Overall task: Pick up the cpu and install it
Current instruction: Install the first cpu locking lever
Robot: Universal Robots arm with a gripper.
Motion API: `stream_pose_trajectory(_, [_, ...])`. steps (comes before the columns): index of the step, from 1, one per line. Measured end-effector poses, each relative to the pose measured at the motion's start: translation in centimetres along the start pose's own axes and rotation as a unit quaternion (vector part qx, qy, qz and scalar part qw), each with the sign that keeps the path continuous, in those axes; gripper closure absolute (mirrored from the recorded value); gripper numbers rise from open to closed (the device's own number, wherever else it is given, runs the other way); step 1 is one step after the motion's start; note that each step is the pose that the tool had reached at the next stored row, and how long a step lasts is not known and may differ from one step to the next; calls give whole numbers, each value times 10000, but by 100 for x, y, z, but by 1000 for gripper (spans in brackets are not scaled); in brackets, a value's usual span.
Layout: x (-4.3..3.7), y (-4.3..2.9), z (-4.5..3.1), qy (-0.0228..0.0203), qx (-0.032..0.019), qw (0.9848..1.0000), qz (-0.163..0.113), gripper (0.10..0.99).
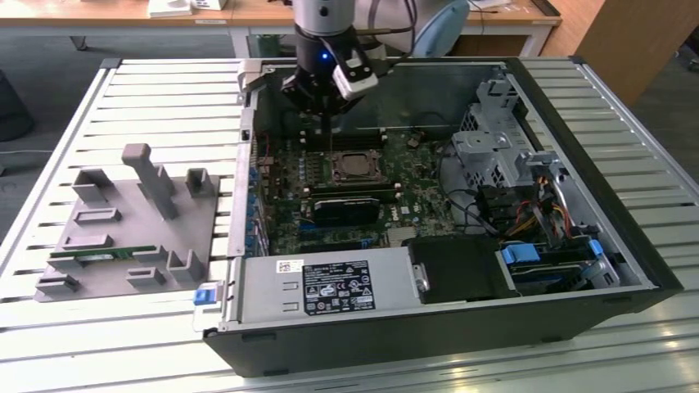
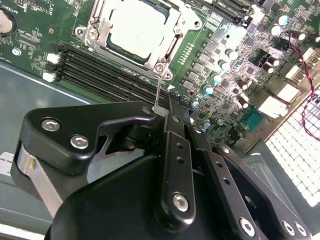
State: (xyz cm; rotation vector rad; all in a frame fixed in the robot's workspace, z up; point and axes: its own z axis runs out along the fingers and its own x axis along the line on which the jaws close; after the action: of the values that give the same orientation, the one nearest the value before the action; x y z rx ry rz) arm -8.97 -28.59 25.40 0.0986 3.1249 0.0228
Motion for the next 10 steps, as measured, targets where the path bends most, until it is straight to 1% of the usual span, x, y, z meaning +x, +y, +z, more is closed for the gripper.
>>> stream_pose_trajectory(10, [-71, 4, 7, 0, 0, 10000, 0, 980])
